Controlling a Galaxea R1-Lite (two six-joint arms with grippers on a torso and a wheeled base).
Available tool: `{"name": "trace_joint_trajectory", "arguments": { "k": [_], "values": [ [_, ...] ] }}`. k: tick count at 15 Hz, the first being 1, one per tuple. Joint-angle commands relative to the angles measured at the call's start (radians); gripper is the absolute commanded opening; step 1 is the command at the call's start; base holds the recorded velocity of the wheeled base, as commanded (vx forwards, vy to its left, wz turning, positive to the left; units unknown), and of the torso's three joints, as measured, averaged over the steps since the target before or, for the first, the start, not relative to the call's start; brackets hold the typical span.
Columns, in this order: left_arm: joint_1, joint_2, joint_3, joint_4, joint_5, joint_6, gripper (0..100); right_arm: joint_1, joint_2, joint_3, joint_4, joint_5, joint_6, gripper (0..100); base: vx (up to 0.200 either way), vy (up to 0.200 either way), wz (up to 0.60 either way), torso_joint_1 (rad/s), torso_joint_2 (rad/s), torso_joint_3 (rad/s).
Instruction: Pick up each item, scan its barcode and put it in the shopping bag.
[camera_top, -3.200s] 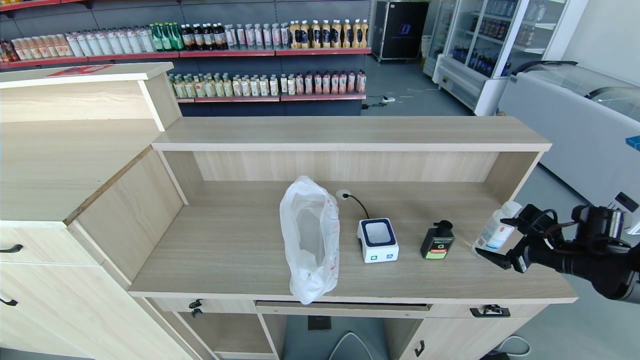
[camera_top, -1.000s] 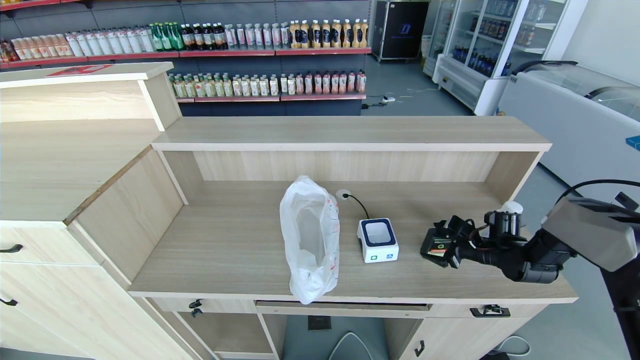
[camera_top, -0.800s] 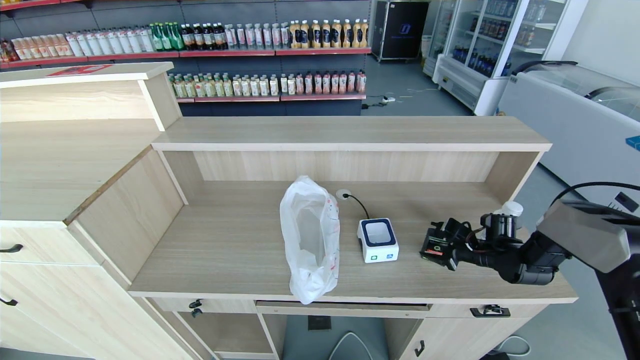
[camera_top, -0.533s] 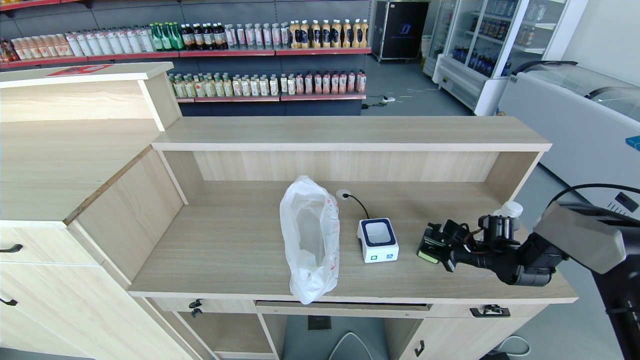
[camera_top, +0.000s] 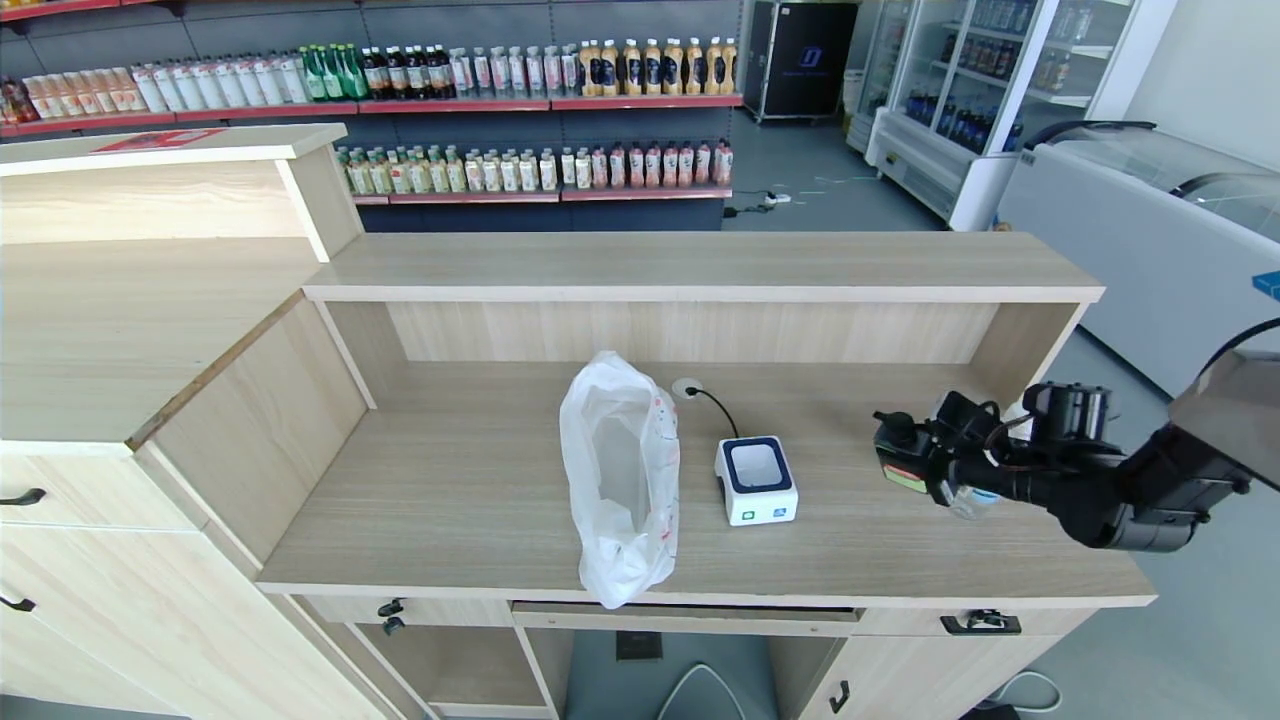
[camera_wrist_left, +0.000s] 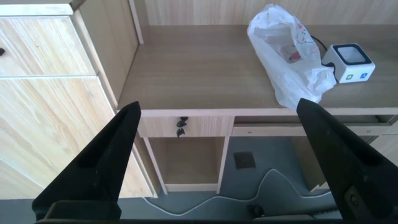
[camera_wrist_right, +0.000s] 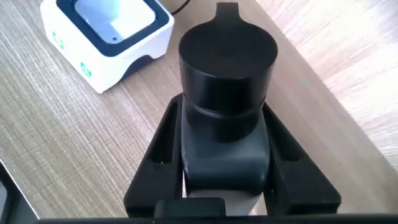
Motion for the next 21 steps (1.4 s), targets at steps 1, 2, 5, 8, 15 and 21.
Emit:
{"name": "trace_joint_trajectory", "arguments": {
  "k": [1,2,5,8,15,21],
  "values": [
    [0.0,0.0,0.0,0.0,0.0,0.0,100,-0.087,-0.424,0.217,0.028,0.0,0.002,0,0.0,0.0,0.0,0.0,0.0,0.0],
    [0.0,0.0,0.0,0.0,0.0,0.0,100,-0.103,-0.51,0.276,0.037,-0.001,-0.001,0,0.0,0.0,0.0,0.0,0.0,0.0],
    [0.0,0.0,0.0,0.0,0.0,0.0,100,-0.099,-0.686,0.365,0.032,0.005,-0.083,0,0.0,0.0,0.0,0.0,0.0,0.0],
    [0.0,0.0,0.0,0.0,0.0,0.0,100,0.006,-0.807,0.419,0.028,0.007,-0.394,0,0.0,0.0,0.0,0.0,0.0,0.0],
    [0.0,0.0,0.0,0.0,0.0,0.0,100,0.53,-0.887,0.488,-0.009,-0.003,-1.127,0,0.0,0.0,0.0,0.0,0.0,0.0],
    [0.0,0.0,0.0,0.0,0.0,0.0,100,0.72,-0.866,0.51,-0.163,0.002,-1.474,0,0.0,0.0,0.0,0.0,0.0,0.0]
  ]
}}
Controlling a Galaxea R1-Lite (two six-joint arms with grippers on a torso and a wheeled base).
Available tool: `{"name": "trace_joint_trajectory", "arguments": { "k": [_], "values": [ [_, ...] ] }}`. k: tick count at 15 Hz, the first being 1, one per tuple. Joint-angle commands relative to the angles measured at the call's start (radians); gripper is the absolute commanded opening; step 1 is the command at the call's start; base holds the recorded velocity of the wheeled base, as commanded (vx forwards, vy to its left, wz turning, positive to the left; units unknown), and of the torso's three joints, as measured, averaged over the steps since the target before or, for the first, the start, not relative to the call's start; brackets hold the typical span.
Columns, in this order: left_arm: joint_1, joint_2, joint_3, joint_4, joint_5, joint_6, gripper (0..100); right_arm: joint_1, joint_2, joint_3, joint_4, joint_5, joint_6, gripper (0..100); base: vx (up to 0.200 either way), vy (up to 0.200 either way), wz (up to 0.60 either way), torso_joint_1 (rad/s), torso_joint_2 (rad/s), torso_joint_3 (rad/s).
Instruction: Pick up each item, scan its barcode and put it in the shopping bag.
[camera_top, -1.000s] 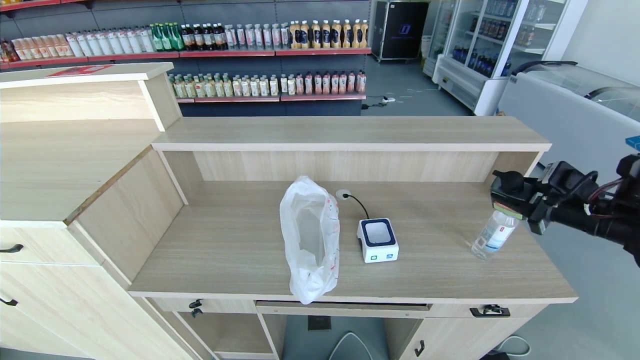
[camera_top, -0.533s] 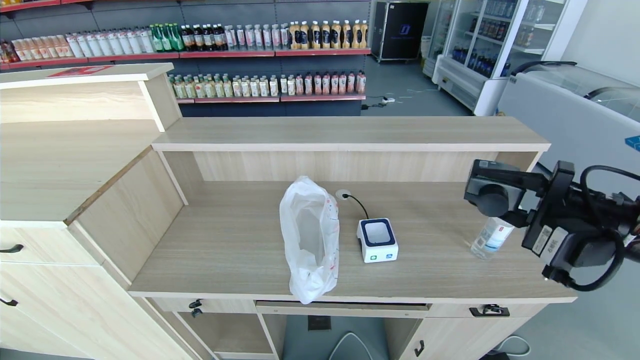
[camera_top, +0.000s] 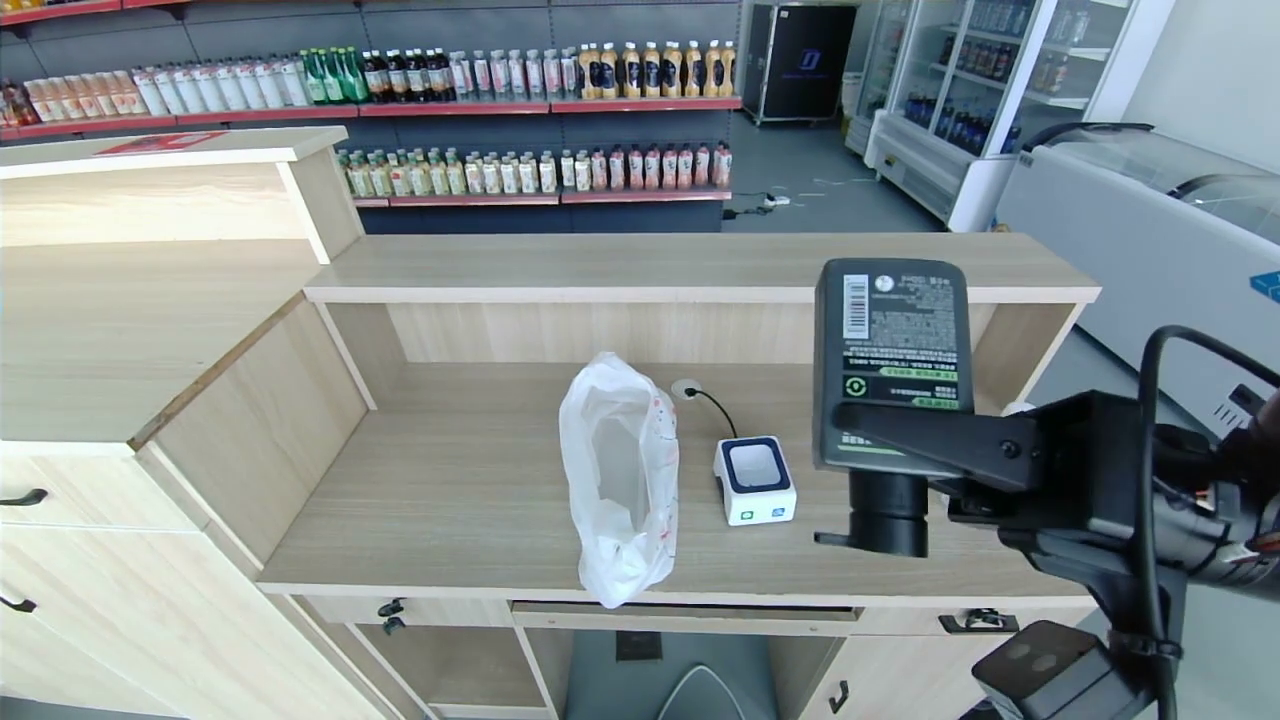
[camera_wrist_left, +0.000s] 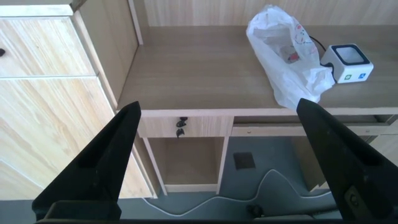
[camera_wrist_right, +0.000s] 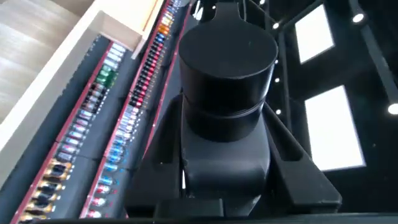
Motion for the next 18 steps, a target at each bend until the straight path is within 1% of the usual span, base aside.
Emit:
{"name": "trace_joint_trajectory", "arguments": {
  "k": [1,2,3,5,6,7,9,14,18],
  "values": [
    [0.0,0.0,0.0,0.0,0.0,-0.002,100,0.073,0.042,0.007,-0.024,-0.001,-0.011,0,0.0,0.0,0.0,0.0,0.0,0.0],
    [0.0,0.0,0.0,0.0,0.0,0.0,100,0.086,0.048,0.009,-0.026,-0.001,-0.013,0,0.0,0.0,0.0,0.0,0.0,0.0],
    [0.0,0.0,0.0,0.0,0.0,0.0,100,0.123,0.054,0.009,-0.019,-0.001,-0.027,0,0.0,0.0,0.0,0.0,0.0,0.0],
    [0.0,0.0,0.0,0.0,0.0,0.0,100,0.241,0.059,0.018,-0.015,-0.001,-0.046,0,0.0,0.0,0.0,0.0,0.0,0.0],
    [0.0,0.0,0.0,0.0,0.0,0.0,100,0.267,0.059,0.025,-0.015,-0.003,-0.065,0,0.0,0.0,0.0,0.0,0.0,0.0],
    [0.0,0.0,0.0,0.0,0.0,0.0,100,0.289,0.056,0.03,0.02,-0.001,-0.097,0,0.0,0.0,0.0,0.0,0.0,0.0],
    [0.0,0.0,0.0,0.0,0.0,0.0,100,0.291,0.054,0.024,0.071,0.0,-0.125,0,0.0,0.0,0.0,0.0,0.0,0.0],
    [0.0,0.0,0.0,0.0,0.0,0.0,100,0.291,0.057,0.016,0.073,0.002,-0.119,0,0.0,0.0,0.0,0.0,0.0,0.0],
    [0.0,0.0,0.0,0.0,0.0,0.0,100,0.312,0.056,0.004,0.071,0.008,-0.102,0,0.0,0.0,0.0,0.0,0.0,0.0]
  ]
}}
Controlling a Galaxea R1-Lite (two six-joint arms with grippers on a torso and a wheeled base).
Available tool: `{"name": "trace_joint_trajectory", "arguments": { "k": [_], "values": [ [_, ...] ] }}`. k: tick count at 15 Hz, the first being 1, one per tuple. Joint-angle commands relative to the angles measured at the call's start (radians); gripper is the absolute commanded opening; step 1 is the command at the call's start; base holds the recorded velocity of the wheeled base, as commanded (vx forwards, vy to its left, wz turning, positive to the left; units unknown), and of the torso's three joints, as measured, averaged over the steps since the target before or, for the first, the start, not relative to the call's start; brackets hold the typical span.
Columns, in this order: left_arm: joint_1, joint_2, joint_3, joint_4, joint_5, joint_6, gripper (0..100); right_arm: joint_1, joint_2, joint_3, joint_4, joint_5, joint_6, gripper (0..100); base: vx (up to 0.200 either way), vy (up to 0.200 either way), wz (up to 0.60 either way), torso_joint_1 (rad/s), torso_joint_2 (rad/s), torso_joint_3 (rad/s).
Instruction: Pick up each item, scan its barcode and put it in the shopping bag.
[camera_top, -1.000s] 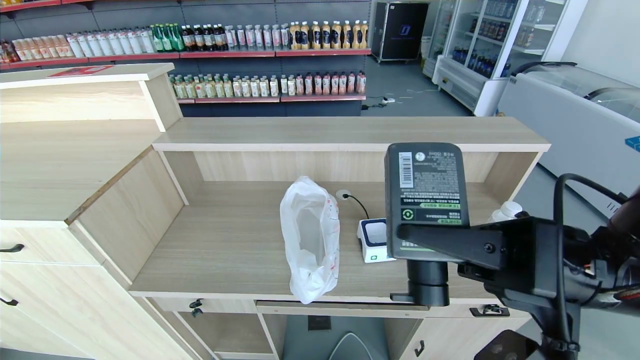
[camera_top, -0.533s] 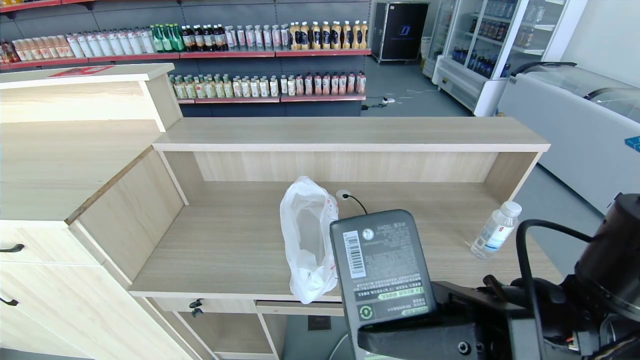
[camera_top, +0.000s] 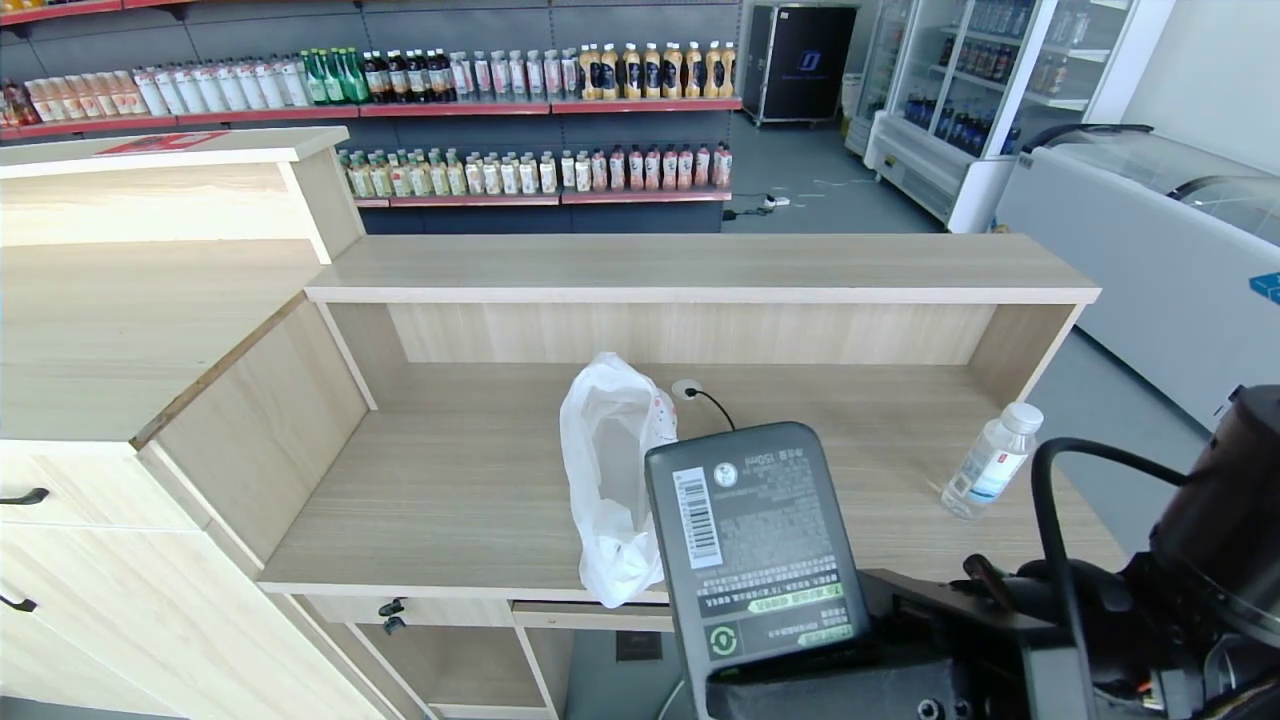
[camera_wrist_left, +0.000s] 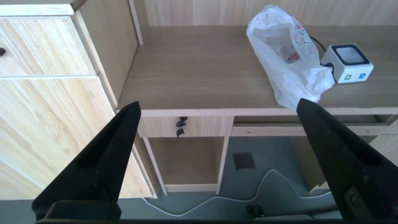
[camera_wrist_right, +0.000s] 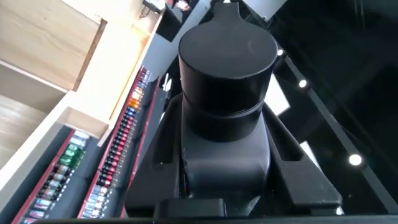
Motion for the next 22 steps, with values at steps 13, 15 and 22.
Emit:
{"name": "trace_joint_trajectory", "arguments": {
  "k": [13,15,22],
  "values": [
    [0.0,0.0,0.0,0.0,0.0,0.0,100,0.001,-0.013,0.0,0.022,-0.002,-0.003,0,0.0,0.0,0.0,0.0,0.0,0.0],
    [0.0,0.0,0.0,0.0,0.0,0.0,100,-0.021,-0.056,-0.014,0.04,-0.01,0.016,0,0.0,0.0,0.0,0.0,0.0,0.0],
    [0.0,0.0,0.0,0.0,0.0,0.0,100,-0.722,-0.352,-0.031,0.52,-0.06,0.609,0,0.0,0.0,0.0,0.0,0.0,0.0]
  ]
}}
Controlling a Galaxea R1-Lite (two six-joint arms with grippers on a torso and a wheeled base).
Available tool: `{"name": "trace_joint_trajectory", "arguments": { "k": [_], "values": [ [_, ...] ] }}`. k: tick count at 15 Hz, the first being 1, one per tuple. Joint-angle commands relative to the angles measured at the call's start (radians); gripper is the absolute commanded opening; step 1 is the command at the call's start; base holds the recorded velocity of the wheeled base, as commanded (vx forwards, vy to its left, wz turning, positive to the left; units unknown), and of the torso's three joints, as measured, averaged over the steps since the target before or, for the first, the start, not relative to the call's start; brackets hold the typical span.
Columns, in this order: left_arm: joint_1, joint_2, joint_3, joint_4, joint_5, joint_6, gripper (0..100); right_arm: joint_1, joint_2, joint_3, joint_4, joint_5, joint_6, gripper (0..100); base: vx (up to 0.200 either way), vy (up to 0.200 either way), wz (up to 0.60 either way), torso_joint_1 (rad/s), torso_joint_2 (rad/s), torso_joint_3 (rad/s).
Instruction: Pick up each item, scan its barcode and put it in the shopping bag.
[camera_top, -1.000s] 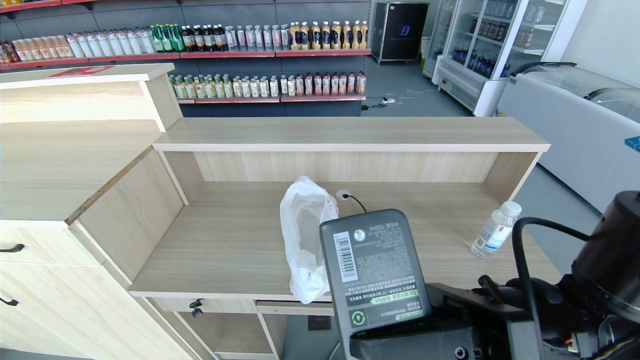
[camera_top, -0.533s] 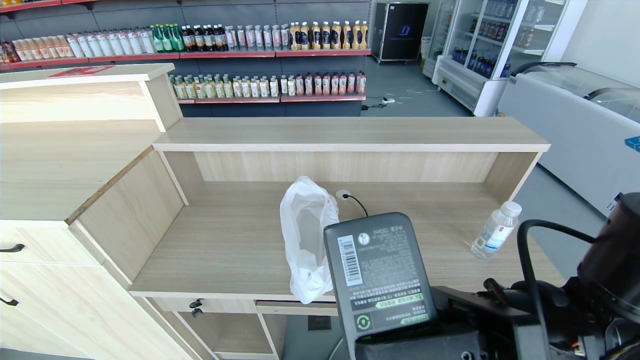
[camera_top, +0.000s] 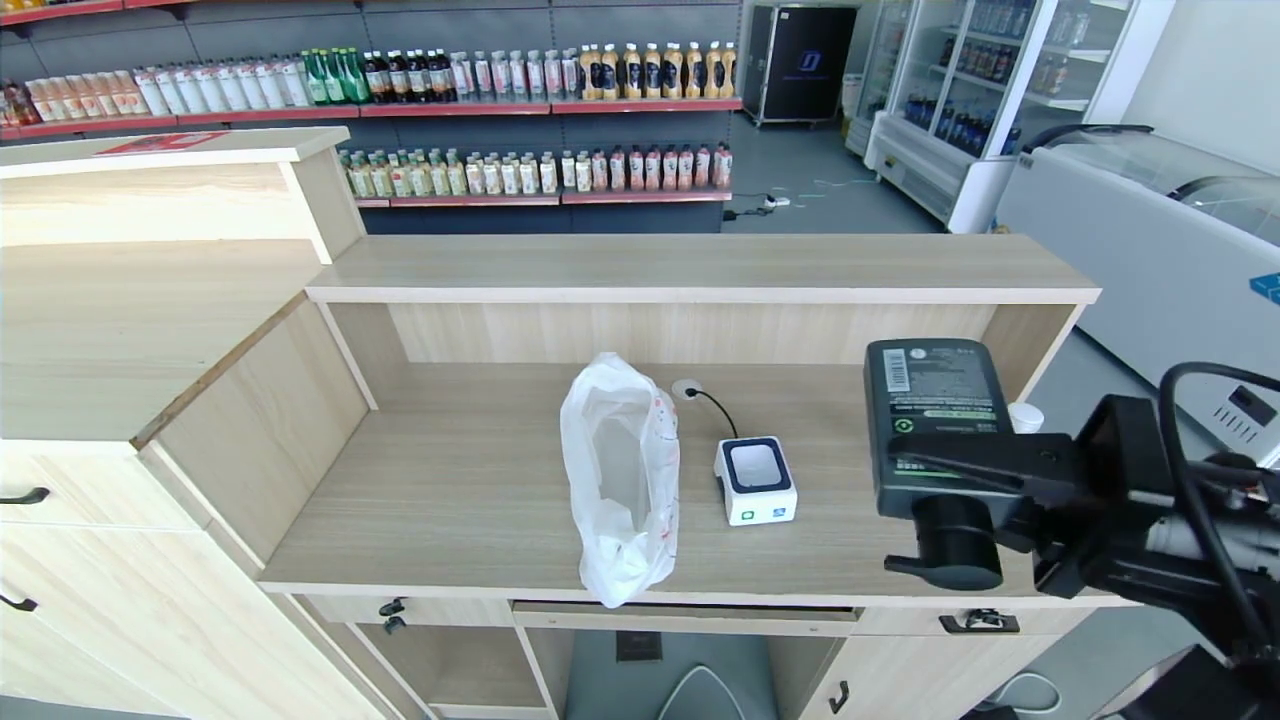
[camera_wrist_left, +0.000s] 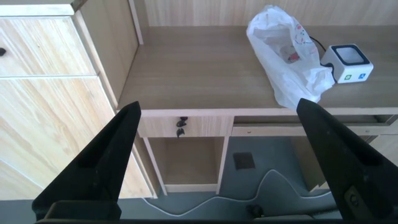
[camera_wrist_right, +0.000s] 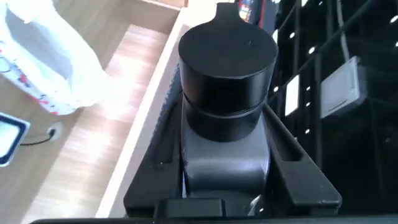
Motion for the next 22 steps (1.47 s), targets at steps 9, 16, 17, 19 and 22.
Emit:
{"name": "trace_joint_trajectory", "arguments": {
  "k": [9,16,17,19,22],
  "values": [
    [0.0,0.0,0.0,0.0,0.0,-0.002,100,-0.788,-0.198,0.069,0.209,0.011,1.087,0,0.0,0.0,0.0,0.0,0.0,0.0],
    [0.0,0.0,0.0,0.0,0.0,0.0,100,-0.613,-0.205,0.009,0.212,-0.169,1.491,0,0.0,0.0,0.43,0.002,0.0,0.0],
    [0.0,0.0,0.0,0.0,0.0,0.0,100,-0.557,-0.173,-0.017,0.214,-0.227,1.629,0,0.0,0.0,0.6,0.007,0.0,0.002],
    [0.0,0.0,0.0,0.0,0.0,0.0,100,-0.549,-0.061,-0.054,0.215,-0.224,1.836,0,0.0,0.0,0.0,0.0,0.0,0.0],
    [0.0,0.0,0.0,0.0,0.0,-0.002,100,-0.563,0.148,-0.166,0.209,-0.216,2.162,0,0.0,0.0,0.0,0.0,0.0,0.0]
  ]
}}
